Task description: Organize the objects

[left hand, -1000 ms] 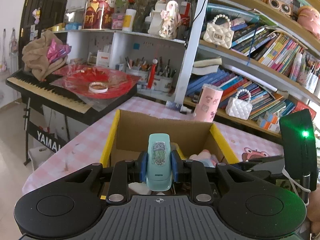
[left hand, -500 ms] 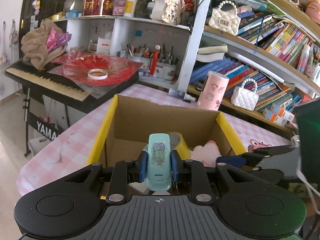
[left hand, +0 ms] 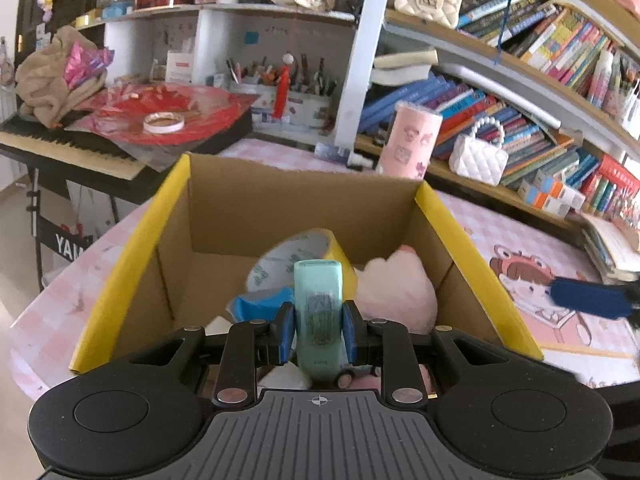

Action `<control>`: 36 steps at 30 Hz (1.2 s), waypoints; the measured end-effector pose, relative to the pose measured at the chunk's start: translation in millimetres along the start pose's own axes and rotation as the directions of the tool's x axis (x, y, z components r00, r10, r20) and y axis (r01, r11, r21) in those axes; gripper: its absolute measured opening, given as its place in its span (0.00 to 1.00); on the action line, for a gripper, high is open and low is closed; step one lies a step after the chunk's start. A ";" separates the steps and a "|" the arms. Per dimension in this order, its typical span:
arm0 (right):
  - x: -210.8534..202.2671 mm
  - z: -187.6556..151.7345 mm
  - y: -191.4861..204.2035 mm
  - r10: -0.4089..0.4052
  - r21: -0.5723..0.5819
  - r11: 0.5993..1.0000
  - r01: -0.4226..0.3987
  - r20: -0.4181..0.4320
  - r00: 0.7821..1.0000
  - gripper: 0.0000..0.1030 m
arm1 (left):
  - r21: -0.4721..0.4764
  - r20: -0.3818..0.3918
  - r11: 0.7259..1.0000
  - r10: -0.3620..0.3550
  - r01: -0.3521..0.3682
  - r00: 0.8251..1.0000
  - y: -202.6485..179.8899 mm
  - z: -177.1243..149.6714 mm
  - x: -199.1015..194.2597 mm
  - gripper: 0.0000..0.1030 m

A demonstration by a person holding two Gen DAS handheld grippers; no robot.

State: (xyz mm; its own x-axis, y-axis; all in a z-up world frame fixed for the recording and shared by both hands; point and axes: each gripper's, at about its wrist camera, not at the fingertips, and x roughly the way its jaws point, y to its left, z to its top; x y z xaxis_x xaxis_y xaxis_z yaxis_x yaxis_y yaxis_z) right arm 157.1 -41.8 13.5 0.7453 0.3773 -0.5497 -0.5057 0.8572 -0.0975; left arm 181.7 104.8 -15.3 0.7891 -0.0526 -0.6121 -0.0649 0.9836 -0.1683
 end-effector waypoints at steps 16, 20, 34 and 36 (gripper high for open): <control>-85.0 -58.4 -51.3 -0.271 0.291 0.915 0.279 -0.068 0.960 0.86 | 0.114 0.134 0.993 -0.021 0.006 0.991 -45.5 -16.1 -62.0 0.78; -105.7 -78.2 -55.8 -0.339 0.348 0.867 0.357 -0.114 0.934 0.89 | 0.156 0.163 0.988 -0.036 0.010 0.986 -69.4 -25.1 -91.9 0.90; -153.5 -132.5 -38.6 -0.488 0.378 0.757 0.532 -0.215 0.846 1.00 | 0.215 0.029 0.977 -0.004 -0.003 1.000 -98.6 -83.2 -118.7 0.95; -157.2 -137.8 -36.3 -0.492 0.383 0.748 0.542 -0.229 0.840 1.00 | 0.241 0.016 0.970 -0.009 0.005 1.000 -102.4 -88.5 -121.1 0.95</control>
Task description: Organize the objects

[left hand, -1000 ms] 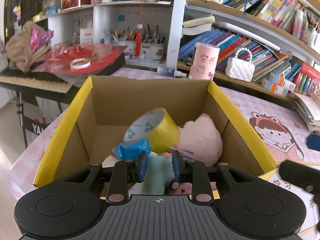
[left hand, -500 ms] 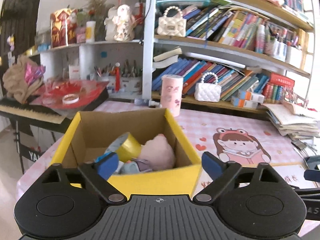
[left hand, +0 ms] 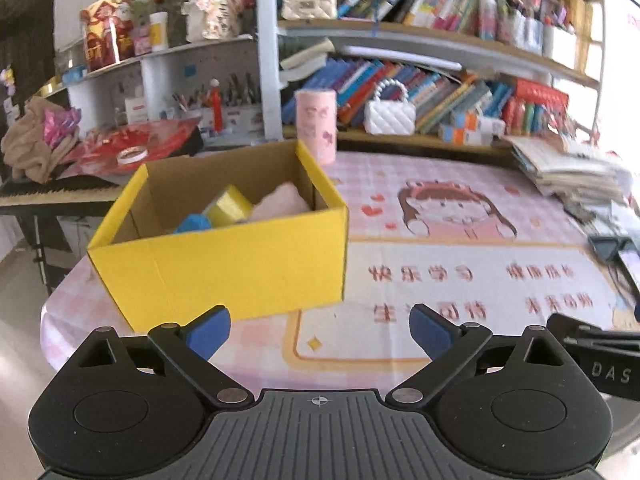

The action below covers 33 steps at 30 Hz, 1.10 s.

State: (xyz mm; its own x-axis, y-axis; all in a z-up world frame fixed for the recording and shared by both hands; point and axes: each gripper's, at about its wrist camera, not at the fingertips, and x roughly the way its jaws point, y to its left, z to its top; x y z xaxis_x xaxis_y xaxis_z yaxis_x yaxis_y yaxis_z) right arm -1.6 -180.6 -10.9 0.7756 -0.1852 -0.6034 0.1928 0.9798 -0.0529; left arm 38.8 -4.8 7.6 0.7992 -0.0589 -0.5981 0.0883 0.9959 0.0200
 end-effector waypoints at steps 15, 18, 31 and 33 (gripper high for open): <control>-19.9 -16.7 -1.1 -0.025 0.012 1.000 0.025 0.000 1.000 1.00 | 0.035 -0.046 0.999 -0.016 0.017 0.999 -11.2 -14.0 -7.5 0.96; -22.3 -18.7 -0.5 -0.026 0.010 1.000 0.026 -0.006 1.000 1.00 | 0.051 -0.042 0.998 -0.019 0.021 0.999 -13.9 -15.4 -10.3 0.96; -26.3 -18.2 9.2 -0.016 -0.008 1.000 0.016 -0.008 1.000 1.00 | 0.047 -0.045 0.999 0.015 -0.013 0.999 -8.9 -16.6 -12.8 0.96; -25.3 -17.3 9.7 -0.015 -0.007 1.000 0.015 -0.010 1.000 1.00 | 0.047 -0.046 0.999 0.020 -0.017 0.999 -8.4 -16.5 -13.0 0.96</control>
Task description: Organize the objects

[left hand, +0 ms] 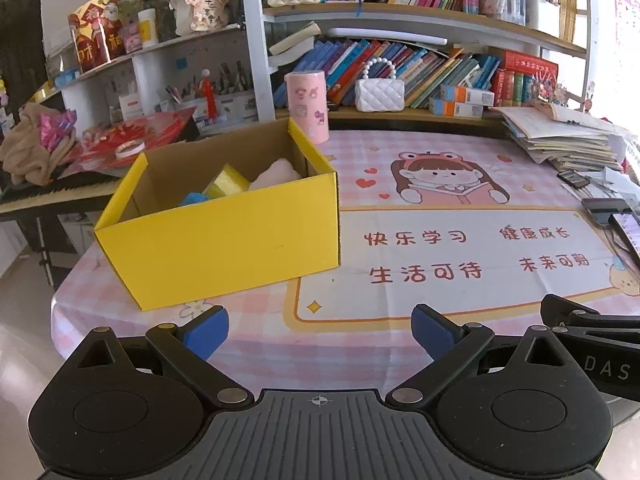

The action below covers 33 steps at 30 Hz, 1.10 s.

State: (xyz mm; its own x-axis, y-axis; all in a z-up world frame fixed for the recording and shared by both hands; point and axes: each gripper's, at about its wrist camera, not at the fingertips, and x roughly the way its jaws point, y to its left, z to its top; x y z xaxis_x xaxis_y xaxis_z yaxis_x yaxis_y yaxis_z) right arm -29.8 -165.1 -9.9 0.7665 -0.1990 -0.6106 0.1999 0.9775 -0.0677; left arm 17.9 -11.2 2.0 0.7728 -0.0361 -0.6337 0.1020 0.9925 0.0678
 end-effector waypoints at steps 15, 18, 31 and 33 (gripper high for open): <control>3.0 -0.6 7.3 0.010 -0.010 1.000 -0.010 -0.012 1.000 1.00 | -0.015 -0.014 1.000 0.016 -0.016 1.000 5.7 -2.4 1.2 0.96; 2.9 -0.7 7.5 0.008 -0.010 1.000 -0.009 -0.012 1.000 1.00 | -0.016 -0.016 1.000 0.015 -0.016 1.000 5.5 -2.4 1.4 0.96; 2.3 -0.6 7.7 0.008 -0.012 1.000 -0.008 -0.013 1.000 1.00 | -0.019 -0.018 1.000 0.017 -0.017 1.000 5.7 -2.1 1.2 0.96; 2.4 -0.6 7.8 0.009 -0.012 1.000 -0.009 -0.013 1.000 1.00 | -0.022 -0.016 1.000 0.017 -0.017 1.000 5.8 -1.8 1.0 0.96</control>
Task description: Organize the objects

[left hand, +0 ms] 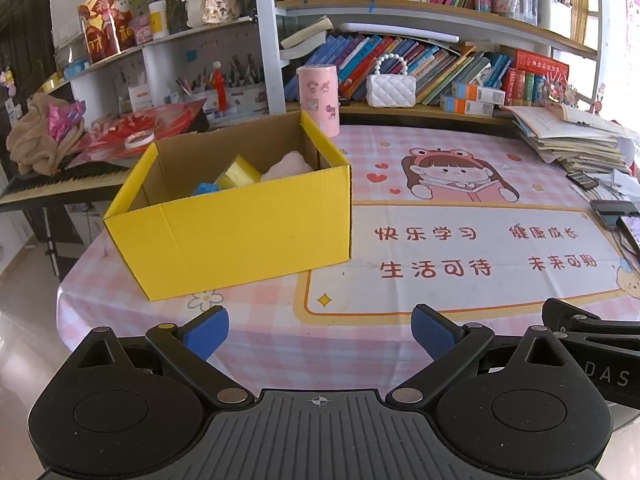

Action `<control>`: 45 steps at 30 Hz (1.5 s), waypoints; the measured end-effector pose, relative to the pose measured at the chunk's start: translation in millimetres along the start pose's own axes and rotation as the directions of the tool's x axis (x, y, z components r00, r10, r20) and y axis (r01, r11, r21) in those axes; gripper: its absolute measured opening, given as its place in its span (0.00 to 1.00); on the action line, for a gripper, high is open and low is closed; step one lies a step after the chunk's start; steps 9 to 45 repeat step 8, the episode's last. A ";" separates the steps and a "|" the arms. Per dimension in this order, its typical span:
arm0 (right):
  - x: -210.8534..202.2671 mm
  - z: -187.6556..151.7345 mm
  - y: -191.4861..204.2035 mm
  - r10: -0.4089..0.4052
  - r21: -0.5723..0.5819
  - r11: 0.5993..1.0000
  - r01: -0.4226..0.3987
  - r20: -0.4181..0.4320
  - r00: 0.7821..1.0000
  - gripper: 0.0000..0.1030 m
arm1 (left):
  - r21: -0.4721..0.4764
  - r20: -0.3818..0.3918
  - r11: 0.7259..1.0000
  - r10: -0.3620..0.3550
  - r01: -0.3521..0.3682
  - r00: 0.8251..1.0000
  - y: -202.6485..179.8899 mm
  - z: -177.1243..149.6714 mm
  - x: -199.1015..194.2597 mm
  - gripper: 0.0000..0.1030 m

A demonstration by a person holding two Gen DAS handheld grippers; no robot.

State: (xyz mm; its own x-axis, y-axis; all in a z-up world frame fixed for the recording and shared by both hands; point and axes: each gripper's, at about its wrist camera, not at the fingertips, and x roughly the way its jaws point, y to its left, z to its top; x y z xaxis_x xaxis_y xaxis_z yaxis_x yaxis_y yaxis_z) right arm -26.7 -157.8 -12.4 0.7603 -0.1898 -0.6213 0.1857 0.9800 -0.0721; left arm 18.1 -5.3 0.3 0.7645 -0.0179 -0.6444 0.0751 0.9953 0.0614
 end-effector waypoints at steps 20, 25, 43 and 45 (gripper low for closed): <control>-0.1 -0.2 0.6 0.001 -0.002 1.000 -0.001 -0.003 1.000 1.00 | -0.002 -0.002 1.000 -0.001 0.001 1.000 0.2 -0.1 0.9 0.96; -0.1 -0.2 0.6 0.001 -0.002 1.000 -0.001 -0.003 1.000 1.00 | -0.002 -0.002 1.000 -0.001 0.001 1.000 0.2 -0.1 0.9 0.96; -0.1 -0.2 0.6 0.001 -0.002 1.000 -0.001 -0.003 1.000 1.00 | -0.002 -0.002 1.000 -0.001 0.001 1.000 0.2 -0.1 0.9 0.96; -0.1 -0.2 0.6 0.001 -0.002 1.000 -0.001 -0.003 1.000 1.00 | -0.002 -0.002 1.000 -0.001 0.001 1.000 0.2 -0.1 0.9 0.96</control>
